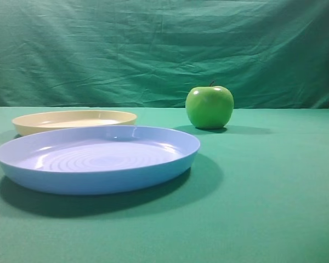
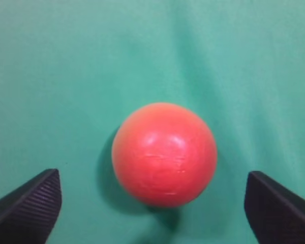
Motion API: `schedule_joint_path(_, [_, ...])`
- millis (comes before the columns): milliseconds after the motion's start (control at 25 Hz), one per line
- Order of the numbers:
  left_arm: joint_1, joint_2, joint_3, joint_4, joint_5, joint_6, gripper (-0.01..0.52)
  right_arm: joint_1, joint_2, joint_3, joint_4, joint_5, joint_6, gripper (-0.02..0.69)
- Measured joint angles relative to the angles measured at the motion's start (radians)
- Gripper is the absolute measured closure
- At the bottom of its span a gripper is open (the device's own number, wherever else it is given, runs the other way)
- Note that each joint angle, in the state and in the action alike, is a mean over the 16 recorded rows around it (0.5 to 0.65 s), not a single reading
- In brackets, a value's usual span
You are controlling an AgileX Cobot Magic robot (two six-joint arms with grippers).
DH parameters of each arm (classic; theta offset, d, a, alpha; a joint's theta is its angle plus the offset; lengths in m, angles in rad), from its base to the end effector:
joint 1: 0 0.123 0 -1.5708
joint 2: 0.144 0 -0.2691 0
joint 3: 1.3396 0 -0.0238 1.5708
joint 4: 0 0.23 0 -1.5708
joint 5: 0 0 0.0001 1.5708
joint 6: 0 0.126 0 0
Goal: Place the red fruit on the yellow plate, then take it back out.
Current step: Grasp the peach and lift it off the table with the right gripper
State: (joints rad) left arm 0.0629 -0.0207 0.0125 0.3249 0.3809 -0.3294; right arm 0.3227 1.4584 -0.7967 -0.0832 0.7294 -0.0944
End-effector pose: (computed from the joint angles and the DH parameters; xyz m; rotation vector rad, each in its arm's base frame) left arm 0.0792 0.0200 0.1686 -0.1653 1.8308 0.1349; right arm 0.2372 0.0720 0.1656 -0.6704 2.7896 -0.0471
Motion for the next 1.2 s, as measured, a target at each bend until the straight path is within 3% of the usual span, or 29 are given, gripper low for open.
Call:
schedule_joint_path(160, [0.000,0.000,0.000,0.000,0.000,0.000,0.514,0.000,0.052,-0.001,-0.029,-0.035,0.034,-0.001])
schedule_joint_path(600, [0.000,0.000,0.000,0.000,0.000,0.000,0.514,0.000,0.175,-0.006,-0.054,-0.111,0.077,0.008])
schedule_joint_path(760, [0.000,0.000,0.000,0.000,0.000,0.000,0.514,0.001,0.198,-0.012,-0.050,-0.121,0.079,0.085])
schedule_joint_path(1200, [0.000,0.000,0.000,0.000,0.000,0.000,0.514,0.002,0.235,-0.101,-0.074,-0.050,0.083,0.389])
